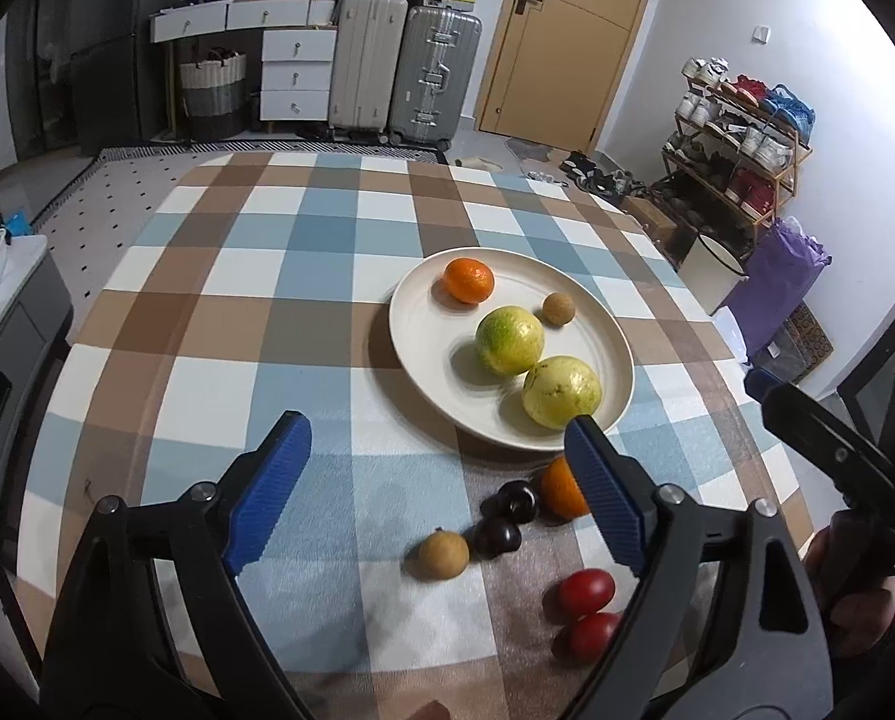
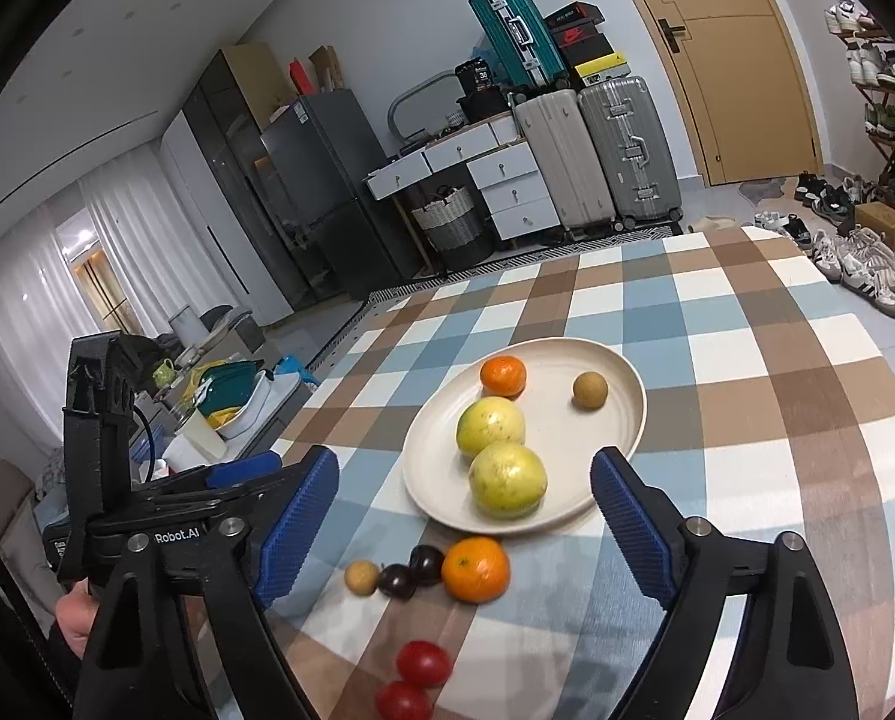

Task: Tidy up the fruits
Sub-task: 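Withdraw both tools from the plate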

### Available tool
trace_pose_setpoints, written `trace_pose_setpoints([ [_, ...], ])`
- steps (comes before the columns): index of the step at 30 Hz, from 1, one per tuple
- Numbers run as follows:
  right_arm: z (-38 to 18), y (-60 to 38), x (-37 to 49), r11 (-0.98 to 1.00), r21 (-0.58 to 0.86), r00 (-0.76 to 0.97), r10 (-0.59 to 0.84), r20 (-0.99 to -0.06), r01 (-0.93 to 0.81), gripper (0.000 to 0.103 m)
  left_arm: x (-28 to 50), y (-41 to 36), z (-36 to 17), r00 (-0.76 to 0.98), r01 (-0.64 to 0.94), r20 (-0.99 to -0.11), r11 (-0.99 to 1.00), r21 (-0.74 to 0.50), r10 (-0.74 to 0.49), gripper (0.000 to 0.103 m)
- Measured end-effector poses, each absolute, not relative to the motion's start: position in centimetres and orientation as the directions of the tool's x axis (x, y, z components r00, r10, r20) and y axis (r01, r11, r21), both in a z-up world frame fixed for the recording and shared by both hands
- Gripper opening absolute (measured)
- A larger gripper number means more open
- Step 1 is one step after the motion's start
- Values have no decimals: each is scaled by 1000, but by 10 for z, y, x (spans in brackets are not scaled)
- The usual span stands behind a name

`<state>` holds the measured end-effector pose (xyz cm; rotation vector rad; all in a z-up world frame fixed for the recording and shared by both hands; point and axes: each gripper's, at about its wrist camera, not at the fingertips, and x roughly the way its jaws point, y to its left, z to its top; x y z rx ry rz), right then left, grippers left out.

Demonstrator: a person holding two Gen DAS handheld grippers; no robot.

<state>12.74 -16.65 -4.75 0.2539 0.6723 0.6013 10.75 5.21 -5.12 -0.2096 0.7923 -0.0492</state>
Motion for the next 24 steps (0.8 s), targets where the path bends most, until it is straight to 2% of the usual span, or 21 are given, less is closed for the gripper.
trace_pose_setpoints([
  [2, -48, -167, 122, 796, 414, 616, 604, -506, -440, 94, 102, 51, -52, 706, -46, -699, 978, -203, -112, 88],
  [6, -52, -168, 114, 787, 434, 596, 615, -515, -438, 95, 88, 48, -54, 719, -55, -689, 980, -190, -93, 101],
  [12, -56, -166, 98, 801, 409, 594, 599, -537, -438, 100, 69, 46, -58, 734, -62, -676, 983, -171, -71, 102],
  [24, -83, -159, 75, 822, 369, 559, 566, -606, -433, 100, 41, 48, -88, 693, -69, -712, 973, -219, -111, 102],
])
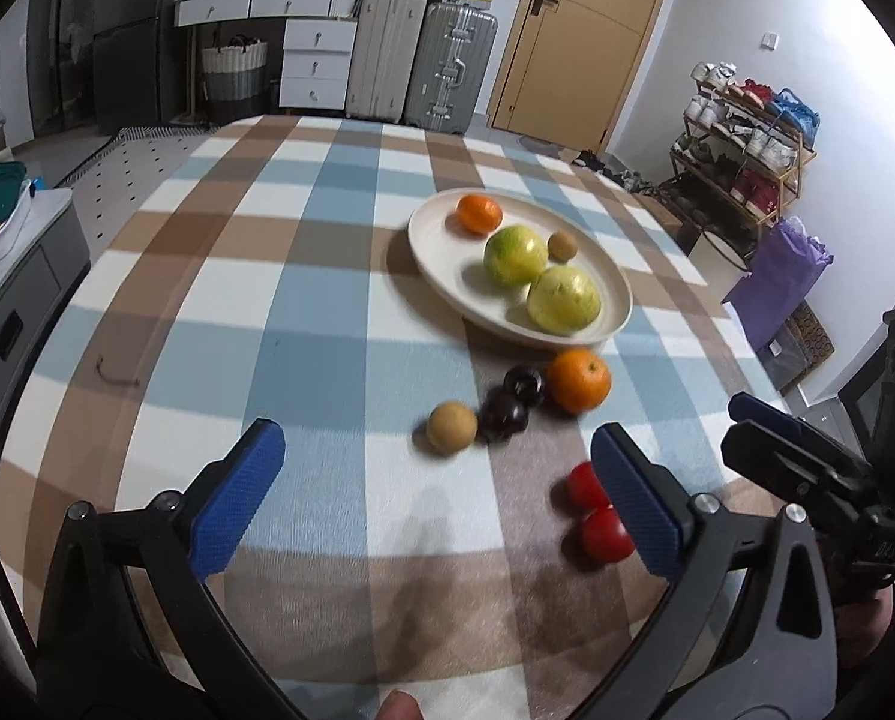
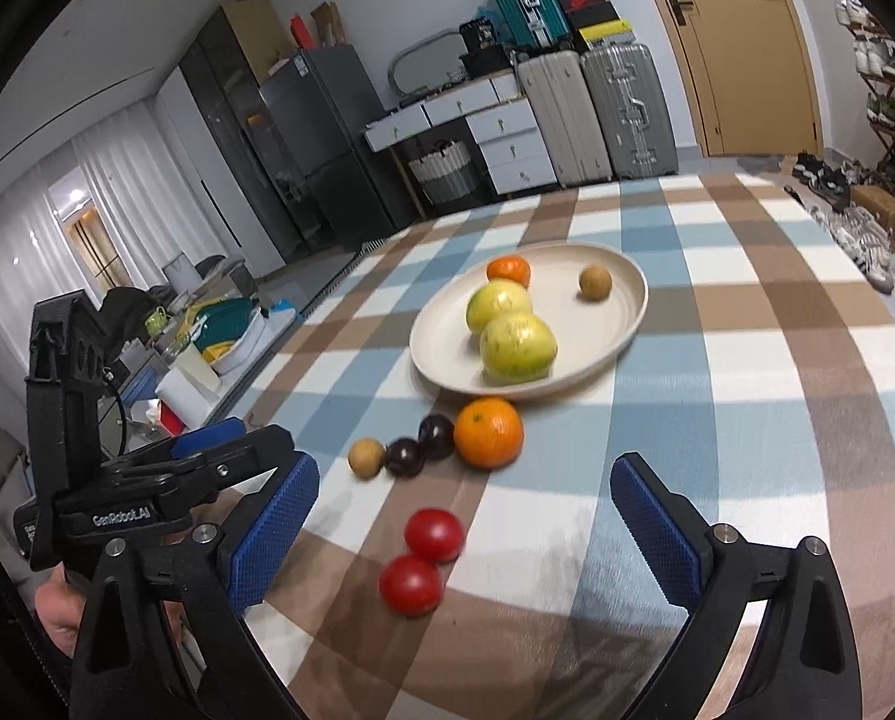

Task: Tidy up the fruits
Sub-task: 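Withdraw both tools from the plate, then grasp the red tomato with the right tool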

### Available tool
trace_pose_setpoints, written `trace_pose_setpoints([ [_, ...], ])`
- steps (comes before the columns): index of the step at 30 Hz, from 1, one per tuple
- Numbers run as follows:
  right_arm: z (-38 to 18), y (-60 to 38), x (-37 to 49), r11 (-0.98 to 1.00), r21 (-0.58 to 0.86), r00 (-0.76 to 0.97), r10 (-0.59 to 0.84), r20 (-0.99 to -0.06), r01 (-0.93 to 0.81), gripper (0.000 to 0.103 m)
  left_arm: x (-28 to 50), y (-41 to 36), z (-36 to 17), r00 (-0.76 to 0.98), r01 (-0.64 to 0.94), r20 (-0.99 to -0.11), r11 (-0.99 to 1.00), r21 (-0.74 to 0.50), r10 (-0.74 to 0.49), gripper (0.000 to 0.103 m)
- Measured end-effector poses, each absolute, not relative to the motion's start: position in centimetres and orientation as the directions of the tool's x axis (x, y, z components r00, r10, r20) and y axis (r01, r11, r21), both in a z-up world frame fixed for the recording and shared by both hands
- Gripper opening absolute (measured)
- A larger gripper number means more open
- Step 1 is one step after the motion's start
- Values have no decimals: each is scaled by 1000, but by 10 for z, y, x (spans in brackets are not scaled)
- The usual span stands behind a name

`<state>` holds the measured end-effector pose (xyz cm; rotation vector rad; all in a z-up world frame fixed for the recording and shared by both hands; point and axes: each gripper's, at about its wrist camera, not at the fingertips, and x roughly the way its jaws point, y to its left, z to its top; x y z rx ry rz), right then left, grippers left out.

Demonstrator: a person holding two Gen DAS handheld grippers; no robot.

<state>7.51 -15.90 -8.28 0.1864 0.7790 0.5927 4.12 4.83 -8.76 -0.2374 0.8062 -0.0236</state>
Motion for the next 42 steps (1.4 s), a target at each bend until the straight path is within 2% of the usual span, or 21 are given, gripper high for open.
trace_pose_setpoints([
  [16, -118, -128, 77, 831, 347, 468, 538, -701, -435, 100, 31, 62, -123, 653, -119, -754, 973, -198, -73, 102],
  [19, -121, -123, 79, 831, 339, 455, 532, -714, -440, 97, 31, 63, -125, 652, -117, -755, 974, -195, -72, 102],
  [21, -124, -120, 82, 829, 346, 442, 535, -720, -440, 90, 31, 64, -126, 652, -117, -755, 974, -193, -71, 102],
  [25, -129, -114, 85, 824, 353, 413, 537, -736, -442, 83, 31, 67, -127, 649, -122, -757, 973, -195, -70, 102],
  [28, -131, -109, 85, 819, 345, 401, 537, -742, -458, 72, 32, 70, -128, 648, -127, -758, 972, -199, -71, 102],
  [31, -134, -105, 85, 821, 332, 393, 527, -753, -465, 52, 35, 71, -127, 650, -127, -757, 972, -200, -71, 102],
  [32, -134, -105, 85, 823, 328, 394, 524, -755, -464, 36, 36, 72, -127, 650, -126, -757, 972, -200, -72, 102],
  [33, -135, -105, 86, 822, 335, 387, 525, -758, -461, 32, 36, 72, -126, 650, -125, -756, 972, -201, -73, 102],
  [42, -129, -116, 87, 796, 384, 411, 581, -703, -469, 32, 52, 77, -130, 633, -111, -767, 968, -224, -105, 102],
])
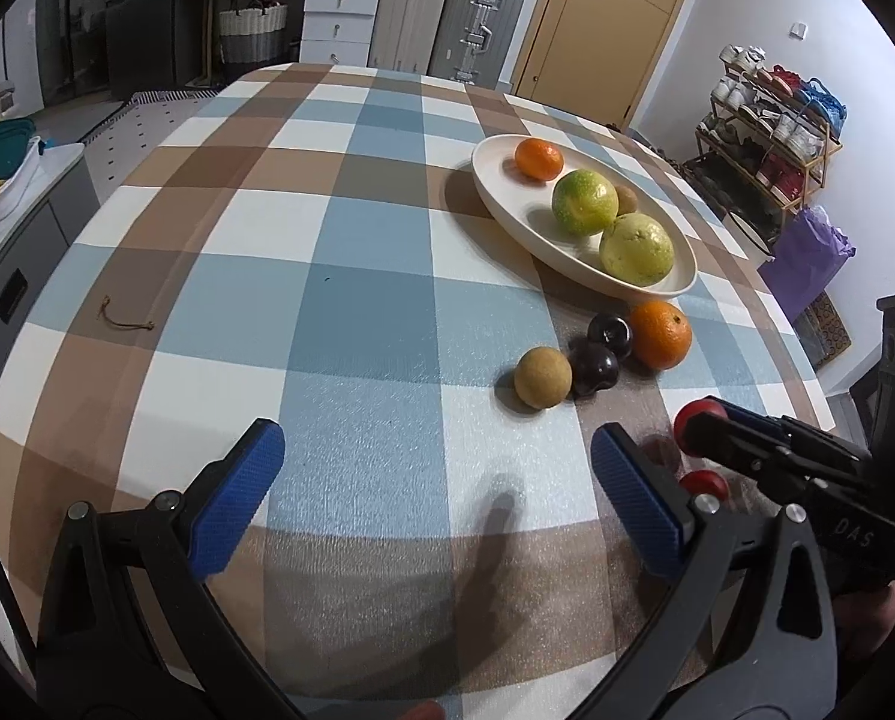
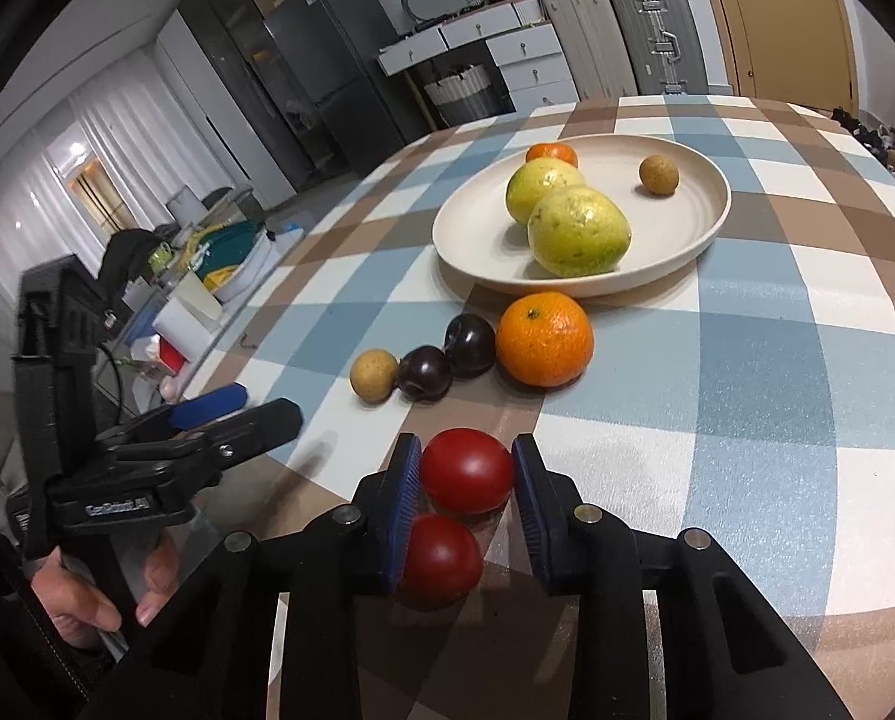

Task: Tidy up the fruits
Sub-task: 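Grasp the red tomato with the right tool, then grasp the brown kiwi with the left tool while the right tool holds the tomato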

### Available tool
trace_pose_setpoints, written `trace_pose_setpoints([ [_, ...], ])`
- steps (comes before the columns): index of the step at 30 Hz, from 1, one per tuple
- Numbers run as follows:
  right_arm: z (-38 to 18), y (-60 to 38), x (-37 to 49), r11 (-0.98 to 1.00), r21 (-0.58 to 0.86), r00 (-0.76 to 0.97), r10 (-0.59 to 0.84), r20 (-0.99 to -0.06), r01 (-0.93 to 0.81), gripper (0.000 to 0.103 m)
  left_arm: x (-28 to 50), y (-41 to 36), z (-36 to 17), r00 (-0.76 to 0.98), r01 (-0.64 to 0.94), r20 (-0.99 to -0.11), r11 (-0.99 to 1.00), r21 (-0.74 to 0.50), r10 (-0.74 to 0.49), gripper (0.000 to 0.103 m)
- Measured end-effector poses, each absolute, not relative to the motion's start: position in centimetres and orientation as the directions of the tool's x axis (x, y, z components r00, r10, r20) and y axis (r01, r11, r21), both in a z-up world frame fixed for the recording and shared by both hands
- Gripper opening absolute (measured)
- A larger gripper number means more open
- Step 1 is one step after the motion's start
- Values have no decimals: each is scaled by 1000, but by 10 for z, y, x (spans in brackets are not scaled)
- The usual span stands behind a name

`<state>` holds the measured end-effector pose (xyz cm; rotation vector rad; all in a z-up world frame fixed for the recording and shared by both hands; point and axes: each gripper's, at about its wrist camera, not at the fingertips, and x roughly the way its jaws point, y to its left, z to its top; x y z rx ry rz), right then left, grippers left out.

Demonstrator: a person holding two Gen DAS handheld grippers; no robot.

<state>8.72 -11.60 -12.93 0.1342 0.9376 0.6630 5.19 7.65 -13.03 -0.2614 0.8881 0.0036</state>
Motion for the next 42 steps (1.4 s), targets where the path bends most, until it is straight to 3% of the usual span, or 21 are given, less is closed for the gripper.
trace_pose_setpoints([
  [14, -118, -129, 92, 753, 446, 423, 647, -634, -484, 32, 82, 68, -137, 599, -68, -790, 975, -212, -130, 102],
  [31, -121, -139, 102, 744, 475, 422, 662, -619, -470, 32, 103, 60, -144, 585, -58, -807, 988, -146, -85, 101],
  [42, -120, -136, 108, 733, 479, 414, 673, -613, -483, 32, 105, 57, -141, 600, -16, -793, 989, -148, -109, 82],
])
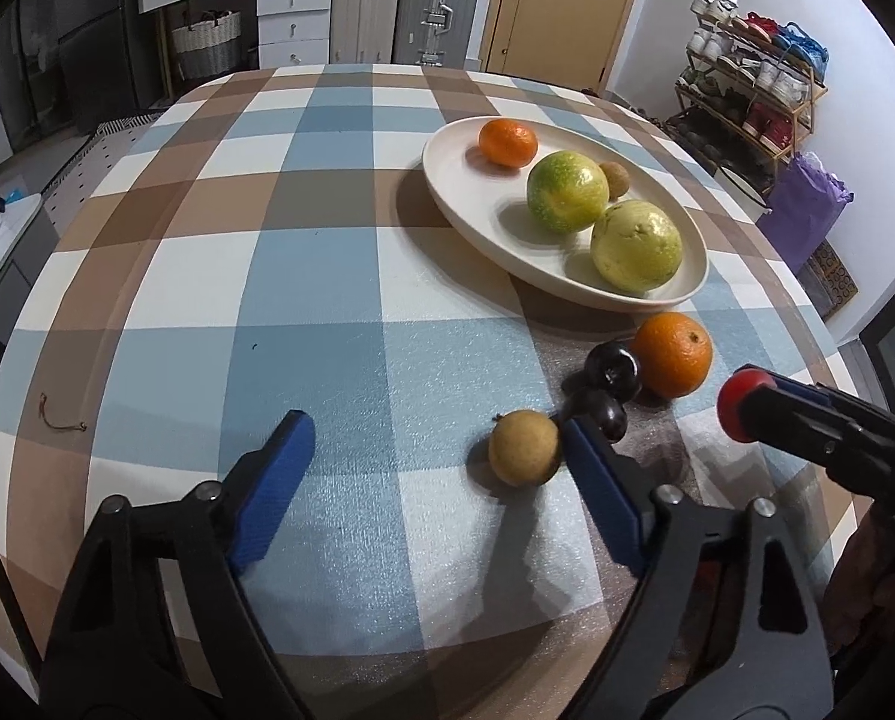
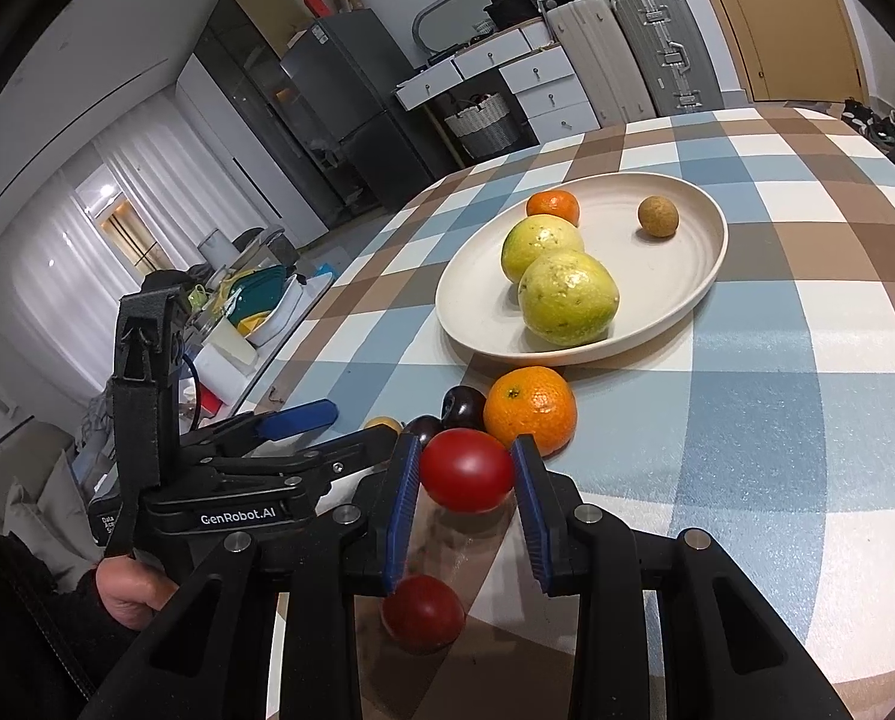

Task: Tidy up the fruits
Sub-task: 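Grasp the brown kiwi with the left tool while the right tool holds the tomato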

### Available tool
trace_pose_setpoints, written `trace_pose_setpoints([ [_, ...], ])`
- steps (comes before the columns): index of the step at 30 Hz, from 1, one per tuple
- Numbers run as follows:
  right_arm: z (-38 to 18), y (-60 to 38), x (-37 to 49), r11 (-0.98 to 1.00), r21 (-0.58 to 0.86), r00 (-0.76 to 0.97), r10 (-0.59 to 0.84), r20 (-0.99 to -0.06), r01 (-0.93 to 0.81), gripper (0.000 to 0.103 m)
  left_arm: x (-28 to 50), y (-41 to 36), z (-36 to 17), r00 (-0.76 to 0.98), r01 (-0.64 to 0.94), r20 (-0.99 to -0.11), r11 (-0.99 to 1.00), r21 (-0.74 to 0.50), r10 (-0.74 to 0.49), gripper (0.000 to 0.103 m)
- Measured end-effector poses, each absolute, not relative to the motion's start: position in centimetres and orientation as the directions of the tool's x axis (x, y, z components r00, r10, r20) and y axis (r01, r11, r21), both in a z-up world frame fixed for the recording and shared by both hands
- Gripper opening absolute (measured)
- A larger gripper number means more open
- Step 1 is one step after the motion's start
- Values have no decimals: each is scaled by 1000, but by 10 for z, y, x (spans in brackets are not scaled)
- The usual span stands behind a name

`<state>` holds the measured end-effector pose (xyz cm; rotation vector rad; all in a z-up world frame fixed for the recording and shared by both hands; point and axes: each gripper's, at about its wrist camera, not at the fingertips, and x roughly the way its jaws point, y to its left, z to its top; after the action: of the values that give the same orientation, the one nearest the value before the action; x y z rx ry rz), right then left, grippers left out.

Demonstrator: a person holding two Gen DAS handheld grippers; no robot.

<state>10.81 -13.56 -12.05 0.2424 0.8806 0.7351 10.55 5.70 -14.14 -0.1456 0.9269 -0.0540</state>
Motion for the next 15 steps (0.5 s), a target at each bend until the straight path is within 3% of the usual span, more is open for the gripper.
trace_pose_setpoints([
  [4, -121, -135, 109, 732, 482, 413, 675, -612, -482, 32, 104, 57, -141, 603, -3, -787, 986, -164, -130, 76],
  [10, -121, -135, 109, 731, 480, 414, 675, -610, -485, 32, 100, 53, -139, 606, 35, -777, 982, -188, -170, 58],
  [12, -120, -135, 109, 730, 480, 415, 676, -609, -486, 32, 99, 49, -138, 608, 59, -774, 982, -178, -177, 35],
  [14, -120, -134, 109, 729, 480, 416, 678, -607, -487, 32, 98, 47, -138, 605, 81, -772, 980, -184, -195, 23],
  [15, -120, -134, 109, 729, 480, 416, 678, -606, -487, 32, 98, 47, -138, 603, 85, -771, 977, -194, -205, 23],
])
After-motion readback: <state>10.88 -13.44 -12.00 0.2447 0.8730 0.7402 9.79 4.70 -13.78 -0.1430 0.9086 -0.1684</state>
